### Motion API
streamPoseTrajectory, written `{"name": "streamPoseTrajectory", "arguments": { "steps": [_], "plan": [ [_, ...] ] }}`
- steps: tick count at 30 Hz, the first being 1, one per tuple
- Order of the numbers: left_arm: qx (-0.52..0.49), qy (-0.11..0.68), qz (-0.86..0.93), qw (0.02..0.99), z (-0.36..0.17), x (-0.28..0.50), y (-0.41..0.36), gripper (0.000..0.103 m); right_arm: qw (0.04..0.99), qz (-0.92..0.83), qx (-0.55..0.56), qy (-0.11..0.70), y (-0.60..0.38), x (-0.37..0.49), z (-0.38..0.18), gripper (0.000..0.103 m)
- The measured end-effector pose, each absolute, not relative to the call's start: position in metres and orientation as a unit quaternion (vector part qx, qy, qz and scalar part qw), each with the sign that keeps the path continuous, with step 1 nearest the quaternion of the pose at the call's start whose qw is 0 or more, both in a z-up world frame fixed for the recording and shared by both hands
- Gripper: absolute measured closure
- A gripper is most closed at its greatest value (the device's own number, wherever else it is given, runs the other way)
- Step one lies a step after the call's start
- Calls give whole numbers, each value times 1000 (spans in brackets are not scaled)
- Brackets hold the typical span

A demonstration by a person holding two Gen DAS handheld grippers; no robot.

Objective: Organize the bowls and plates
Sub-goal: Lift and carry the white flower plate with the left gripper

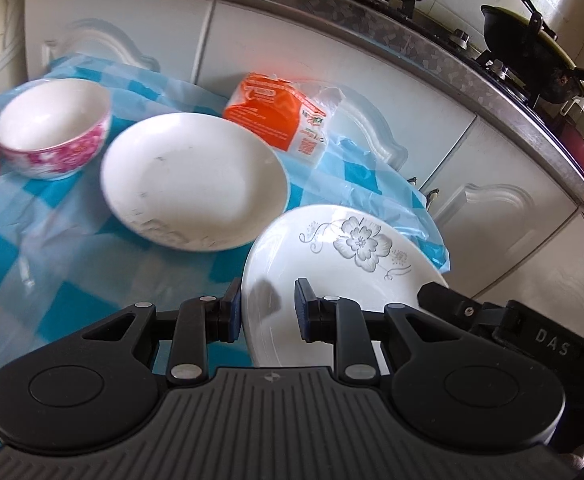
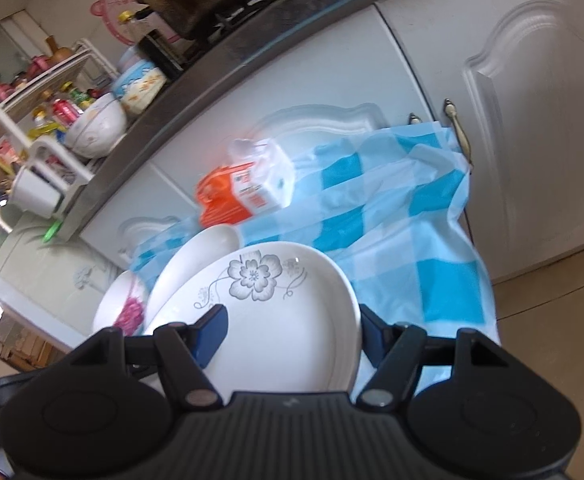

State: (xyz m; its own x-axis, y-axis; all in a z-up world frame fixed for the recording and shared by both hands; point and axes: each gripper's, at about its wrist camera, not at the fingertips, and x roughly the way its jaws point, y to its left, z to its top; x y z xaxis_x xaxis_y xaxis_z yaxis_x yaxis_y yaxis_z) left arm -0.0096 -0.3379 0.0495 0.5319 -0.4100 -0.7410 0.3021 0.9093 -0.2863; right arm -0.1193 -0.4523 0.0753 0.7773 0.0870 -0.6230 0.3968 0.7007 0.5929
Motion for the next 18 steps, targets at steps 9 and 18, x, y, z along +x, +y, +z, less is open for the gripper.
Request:
{"name": "streamPoseTrajectory", "arguments": {
  "steps": [9,18],
  "plan": [
    [-52,435,-187,879,74,-49,-295,78,875,-36,352,330,-411,-142,103,34],
    [-38,445,-159,881,81,-86,-266,77,881,12,319,348,-374,-162,116,34]
  ]
}}
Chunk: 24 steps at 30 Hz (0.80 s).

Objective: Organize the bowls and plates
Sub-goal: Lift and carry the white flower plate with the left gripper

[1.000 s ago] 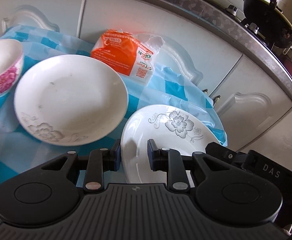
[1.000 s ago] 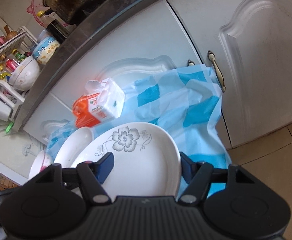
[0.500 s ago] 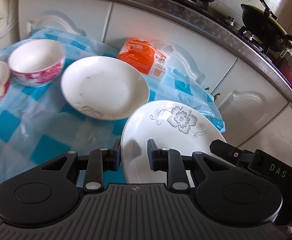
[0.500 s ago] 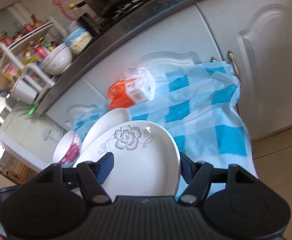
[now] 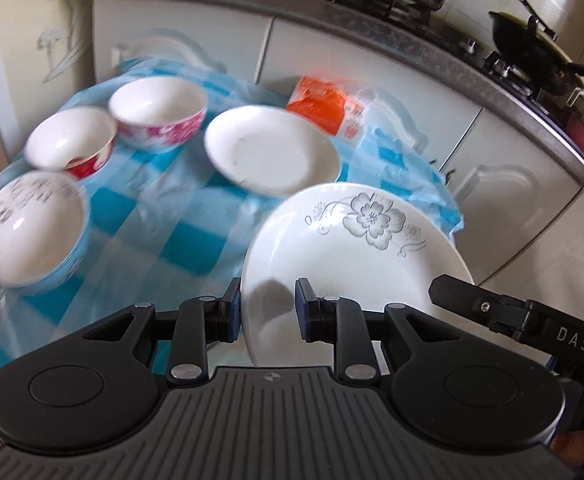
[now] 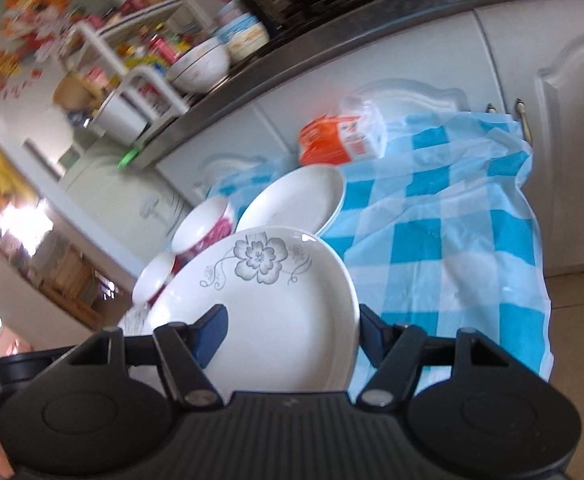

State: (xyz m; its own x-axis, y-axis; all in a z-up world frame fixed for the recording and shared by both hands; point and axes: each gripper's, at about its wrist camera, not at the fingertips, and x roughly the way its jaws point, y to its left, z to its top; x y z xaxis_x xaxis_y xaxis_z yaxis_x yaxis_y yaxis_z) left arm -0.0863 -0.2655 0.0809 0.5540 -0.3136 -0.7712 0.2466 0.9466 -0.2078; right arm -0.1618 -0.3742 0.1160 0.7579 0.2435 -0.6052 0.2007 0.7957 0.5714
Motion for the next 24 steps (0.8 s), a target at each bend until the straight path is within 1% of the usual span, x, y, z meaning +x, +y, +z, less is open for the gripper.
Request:
{"name": "streamPoseTrajectory", "arguments": {
  "steps": [9,24],
  "plan": [
    [-29,482,-125,867,59,-118,-238,76,873,54,294,384,-344,-183,101,34],
    [-11,496,-98,863,40,-130,-227,76,870,74,253,416,-319,-193,77,35]
  ]
}}
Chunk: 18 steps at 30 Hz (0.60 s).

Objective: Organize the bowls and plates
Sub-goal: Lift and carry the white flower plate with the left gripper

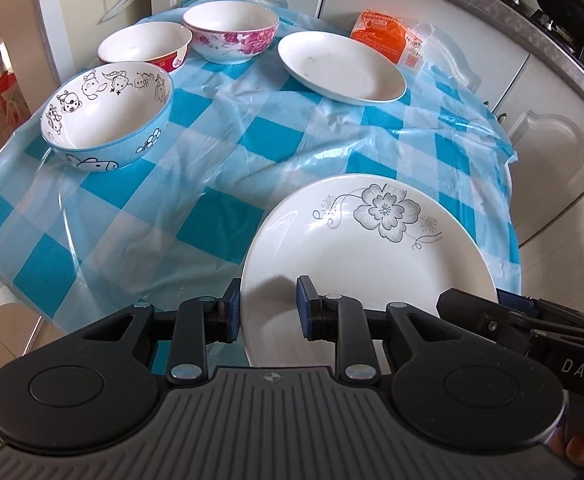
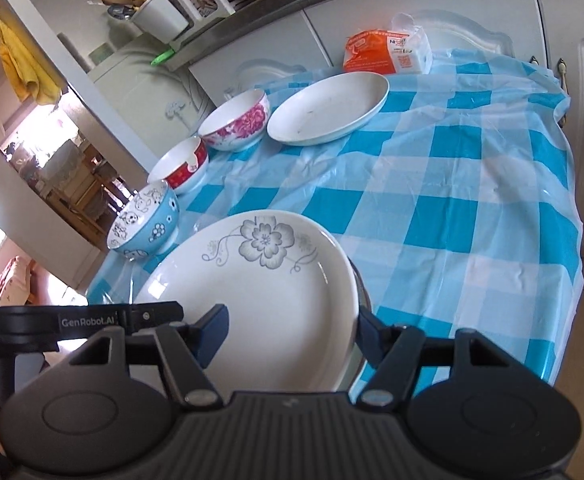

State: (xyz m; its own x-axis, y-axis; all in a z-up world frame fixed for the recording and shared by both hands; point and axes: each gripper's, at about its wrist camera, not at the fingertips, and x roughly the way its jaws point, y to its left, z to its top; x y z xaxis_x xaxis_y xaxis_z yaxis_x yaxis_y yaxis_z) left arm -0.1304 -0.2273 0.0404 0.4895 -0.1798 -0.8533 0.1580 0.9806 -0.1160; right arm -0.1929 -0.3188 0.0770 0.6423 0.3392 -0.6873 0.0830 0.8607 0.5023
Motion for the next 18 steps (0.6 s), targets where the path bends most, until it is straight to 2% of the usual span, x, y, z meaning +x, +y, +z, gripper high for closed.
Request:
{"name": "streamPoseTrajectory", "arguments": {
  "steps": [12,18],
  "plan": [
    [11,497,-100,862,28,-127,-232,80,879,69,220,417,-316,-187,70,34],
    [15,496,-107,862,29,-125,-234,80,872,70,239,422,-322,-187,66,25]
  ]
}}
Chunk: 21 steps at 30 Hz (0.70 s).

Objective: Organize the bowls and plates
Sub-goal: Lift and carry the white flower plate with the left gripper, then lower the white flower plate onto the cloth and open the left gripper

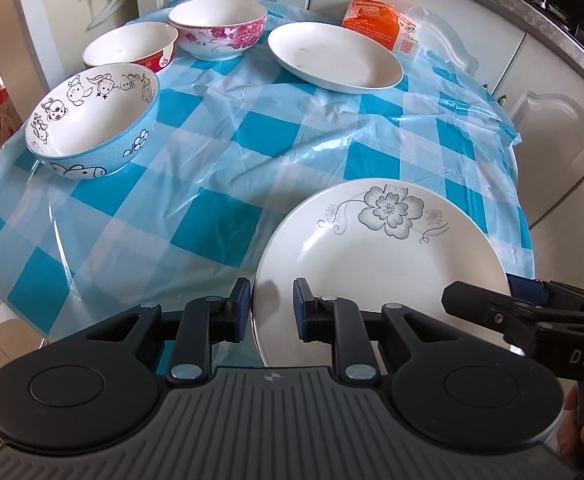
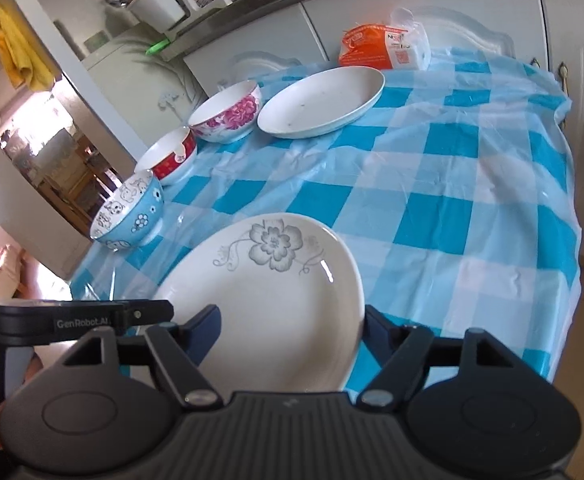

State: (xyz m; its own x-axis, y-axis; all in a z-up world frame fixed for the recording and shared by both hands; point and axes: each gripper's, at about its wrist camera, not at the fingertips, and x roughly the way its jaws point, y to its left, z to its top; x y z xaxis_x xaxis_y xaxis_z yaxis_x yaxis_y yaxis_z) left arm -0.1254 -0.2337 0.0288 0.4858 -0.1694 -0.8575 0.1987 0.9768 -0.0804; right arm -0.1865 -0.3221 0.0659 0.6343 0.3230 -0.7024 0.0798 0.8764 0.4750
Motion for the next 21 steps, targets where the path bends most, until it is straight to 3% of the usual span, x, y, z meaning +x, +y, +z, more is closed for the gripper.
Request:
{"name": "streamPoseTrajectory", "arguments": {
  "steps": [7,21],
  "plan": [
    [15,489,-98,866,34,-124,-229,73,874,57,250,413,-330,-187,76,7],
    [22,479,-120,870,41,-124,-235,48,866,21,273,418,-342,-185,83,1]
  ]
}}
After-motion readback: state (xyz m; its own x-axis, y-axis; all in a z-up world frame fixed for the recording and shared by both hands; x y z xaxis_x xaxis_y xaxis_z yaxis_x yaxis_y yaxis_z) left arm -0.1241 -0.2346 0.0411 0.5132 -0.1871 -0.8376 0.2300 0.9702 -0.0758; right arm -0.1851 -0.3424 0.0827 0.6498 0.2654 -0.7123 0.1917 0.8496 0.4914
